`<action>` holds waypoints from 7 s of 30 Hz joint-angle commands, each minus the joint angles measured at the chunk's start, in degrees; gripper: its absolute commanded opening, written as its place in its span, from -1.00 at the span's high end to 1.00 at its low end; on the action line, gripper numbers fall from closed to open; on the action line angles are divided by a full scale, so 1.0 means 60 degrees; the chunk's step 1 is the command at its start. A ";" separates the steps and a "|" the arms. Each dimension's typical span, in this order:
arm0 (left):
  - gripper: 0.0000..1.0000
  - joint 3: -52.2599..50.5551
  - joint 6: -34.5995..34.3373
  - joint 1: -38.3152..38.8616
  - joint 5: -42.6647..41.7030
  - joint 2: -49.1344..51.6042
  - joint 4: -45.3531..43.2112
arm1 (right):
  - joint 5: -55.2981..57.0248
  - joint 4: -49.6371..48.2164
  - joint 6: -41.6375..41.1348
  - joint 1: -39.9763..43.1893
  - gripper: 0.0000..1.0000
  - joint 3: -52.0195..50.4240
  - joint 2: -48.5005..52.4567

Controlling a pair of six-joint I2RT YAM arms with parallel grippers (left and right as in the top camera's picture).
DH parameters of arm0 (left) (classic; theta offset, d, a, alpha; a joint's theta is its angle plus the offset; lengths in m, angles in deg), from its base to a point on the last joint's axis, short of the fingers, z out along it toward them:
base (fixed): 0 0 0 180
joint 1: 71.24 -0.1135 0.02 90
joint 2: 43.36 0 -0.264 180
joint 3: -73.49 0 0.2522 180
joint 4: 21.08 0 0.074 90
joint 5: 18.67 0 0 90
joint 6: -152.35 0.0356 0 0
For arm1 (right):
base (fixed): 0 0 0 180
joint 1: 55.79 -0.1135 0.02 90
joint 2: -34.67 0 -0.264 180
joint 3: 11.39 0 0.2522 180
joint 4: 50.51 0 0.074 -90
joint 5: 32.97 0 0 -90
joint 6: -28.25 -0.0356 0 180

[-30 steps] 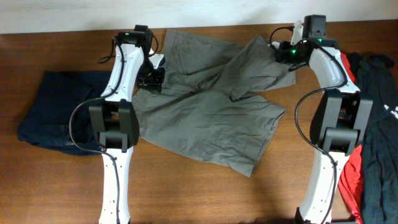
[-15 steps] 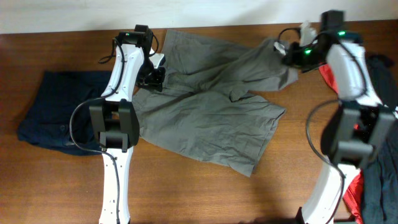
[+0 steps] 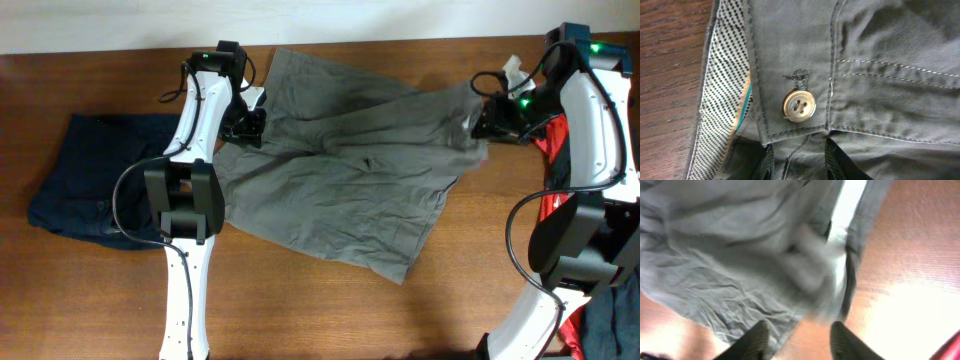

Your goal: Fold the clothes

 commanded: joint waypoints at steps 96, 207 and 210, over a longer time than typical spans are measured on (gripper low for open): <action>-0.14 -0.9398 -0.0226 -0.2317 -0.0984 -0.8437 -0.1235 | 0.3770 -0.3209 -0.8480 -0.3071 0.92 -1.2637 -0.7133; -0.10 -1.0120 0.1694 0.2466 -0.0576 -0.6561 -0.6623 | 0.0240 -0.5876 -0.2182 -0.0229 0.49 -0.5169 -0.0616; -0.13 -1.0160 0.1694 0.2455 -0.0576 -0.6258 -0.6594 | -0.0488 -0.6003 -0.1723 -0.0229 0.22 -0.4714 -0.0838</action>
